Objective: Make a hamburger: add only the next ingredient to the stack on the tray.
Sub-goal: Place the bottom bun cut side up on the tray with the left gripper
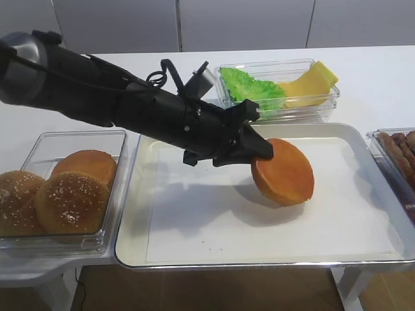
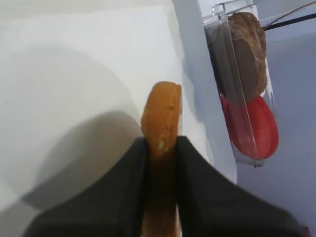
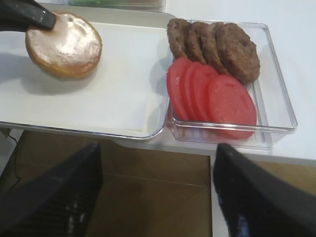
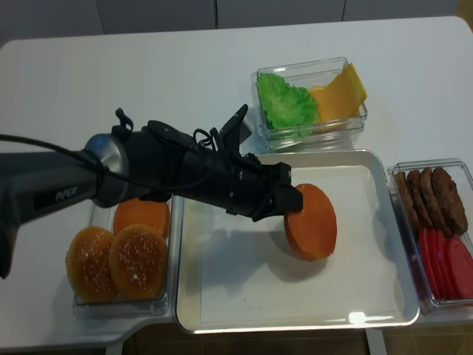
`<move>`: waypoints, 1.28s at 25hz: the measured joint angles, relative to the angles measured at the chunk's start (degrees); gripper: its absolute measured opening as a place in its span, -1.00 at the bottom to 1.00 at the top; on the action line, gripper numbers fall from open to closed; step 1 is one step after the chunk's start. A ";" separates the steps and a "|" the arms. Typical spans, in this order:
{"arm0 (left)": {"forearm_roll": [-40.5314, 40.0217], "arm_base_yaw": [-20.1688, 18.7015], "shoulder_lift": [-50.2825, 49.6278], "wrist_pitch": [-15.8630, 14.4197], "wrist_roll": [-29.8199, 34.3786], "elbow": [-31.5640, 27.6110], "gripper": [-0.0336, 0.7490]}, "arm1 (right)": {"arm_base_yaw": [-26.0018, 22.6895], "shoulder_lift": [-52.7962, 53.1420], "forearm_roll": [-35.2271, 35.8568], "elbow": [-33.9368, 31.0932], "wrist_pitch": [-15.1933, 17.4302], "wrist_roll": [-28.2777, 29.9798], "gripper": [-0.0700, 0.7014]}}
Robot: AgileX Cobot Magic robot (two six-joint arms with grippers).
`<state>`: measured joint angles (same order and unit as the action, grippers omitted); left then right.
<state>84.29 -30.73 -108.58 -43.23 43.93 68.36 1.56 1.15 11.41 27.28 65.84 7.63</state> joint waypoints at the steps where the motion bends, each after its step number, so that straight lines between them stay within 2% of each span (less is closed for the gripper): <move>1: -0.12 0.00 0.73 0.74 0.62 0.00 -0.62 | 0.00 0.00 0.00 0.00 0.00 0.00 0.56; 3: -0.79 -0.11 3.06 3.49 1.50 0.00 -0.62 | 0.00 0.00 0.00 0.00 0.00 0.00 0.56; 5: -3.21 -0.37 6.34 7.46 1.76 0.00 -0.62 | 0.00 0.00 0.00 0.00 0.00 0.00 0.56; 7: -6.04 -0.46 9.83 9.84 1.60 0.00 -0.62 | 0.00 0.00 0.00 0.00 0.00 0.00 0.56; 11: -14.48 -0.46 14.44 11.61 -2.09 0.00 -0.62 | 0.00 0.00 0.00 0.00 0.00 0.00 0.56; 15: -24.04 -0.46 16.64 11.03 -7.93 0.00 -0.62 | 0.00 0.00 0.00 0.00 0.00 0.00 0.56; 21: -36.66 -0.46 17.13 6.69 -14.01 0.00 -0.62 | 0.00 0.00 0.00 0.00 0.00 0.10 0.56; 28: -51.89 -0.59 19.22 4.52 -21.21 0.60 -0.62 | 0.00 0.00 0.00 0.00 0.00 0.10 0.56; 32: -62.71 -2.89 20.30 3.31 -26.69 3.46 -0.62 | 0.00 0.00 -0.10 0.00 0.00 0.10 0.56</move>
<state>21.58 -33.63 -88.28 -39.92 17.24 71.82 1.56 1.15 11.31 27.28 65.84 7.73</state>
